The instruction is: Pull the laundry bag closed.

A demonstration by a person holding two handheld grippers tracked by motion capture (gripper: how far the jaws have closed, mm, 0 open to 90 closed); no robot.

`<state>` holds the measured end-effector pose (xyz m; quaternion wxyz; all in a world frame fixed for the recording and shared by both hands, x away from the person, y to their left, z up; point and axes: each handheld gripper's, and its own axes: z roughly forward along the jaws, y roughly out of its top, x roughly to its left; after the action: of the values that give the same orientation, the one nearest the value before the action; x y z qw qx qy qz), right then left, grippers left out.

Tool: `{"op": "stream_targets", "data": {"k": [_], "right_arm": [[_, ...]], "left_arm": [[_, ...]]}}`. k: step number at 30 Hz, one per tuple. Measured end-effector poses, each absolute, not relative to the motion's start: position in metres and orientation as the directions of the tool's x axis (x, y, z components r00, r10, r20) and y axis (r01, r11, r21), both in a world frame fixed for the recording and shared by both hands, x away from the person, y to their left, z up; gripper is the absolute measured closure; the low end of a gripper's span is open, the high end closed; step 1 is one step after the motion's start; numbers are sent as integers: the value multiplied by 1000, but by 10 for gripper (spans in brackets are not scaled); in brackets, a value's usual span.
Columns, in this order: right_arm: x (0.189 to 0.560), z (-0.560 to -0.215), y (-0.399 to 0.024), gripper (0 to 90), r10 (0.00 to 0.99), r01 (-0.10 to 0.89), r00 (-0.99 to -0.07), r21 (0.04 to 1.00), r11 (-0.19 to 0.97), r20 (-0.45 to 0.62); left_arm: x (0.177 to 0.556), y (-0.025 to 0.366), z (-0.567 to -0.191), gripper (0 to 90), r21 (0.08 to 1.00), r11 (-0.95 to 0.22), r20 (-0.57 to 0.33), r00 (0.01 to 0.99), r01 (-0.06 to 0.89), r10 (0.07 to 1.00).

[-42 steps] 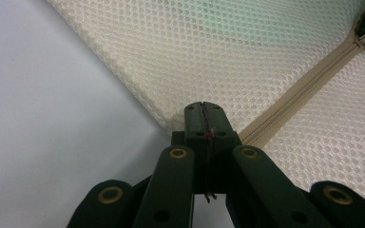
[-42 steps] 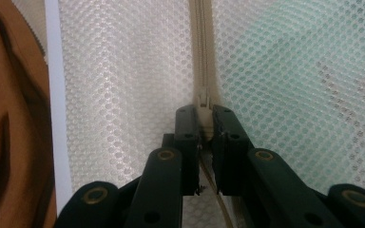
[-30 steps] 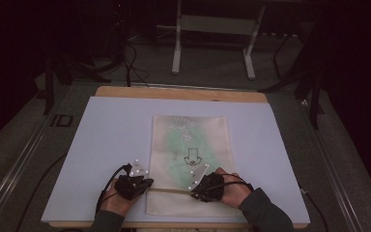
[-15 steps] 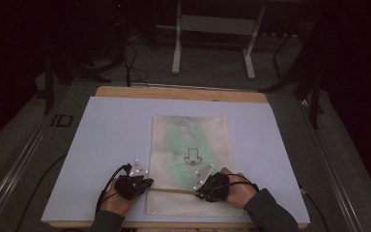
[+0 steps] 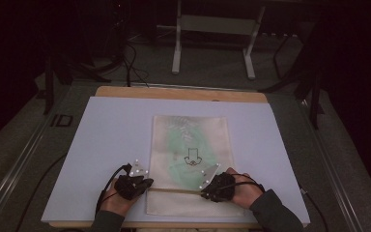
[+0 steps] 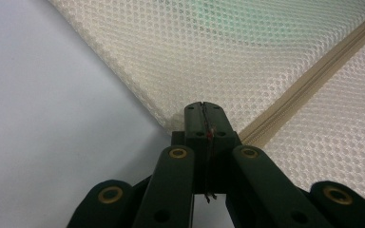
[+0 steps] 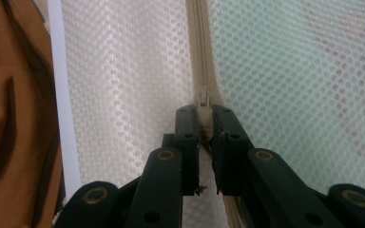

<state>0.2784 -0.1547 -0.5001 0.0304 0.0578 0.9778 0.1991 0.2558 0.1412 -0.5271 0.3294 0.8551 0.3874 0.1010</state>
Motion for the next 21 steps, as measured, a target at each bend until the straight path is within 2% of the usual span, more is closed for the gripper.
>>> {"op": "stream_targets", "data": {"k": [21], "right_arm": [[278, -500, -175, 824, 146, 121, -989, 403, 907, -32]], "left_arm": [[256, 141, -527, 894, 643, -481, -82, 679, 595, 730]]}}
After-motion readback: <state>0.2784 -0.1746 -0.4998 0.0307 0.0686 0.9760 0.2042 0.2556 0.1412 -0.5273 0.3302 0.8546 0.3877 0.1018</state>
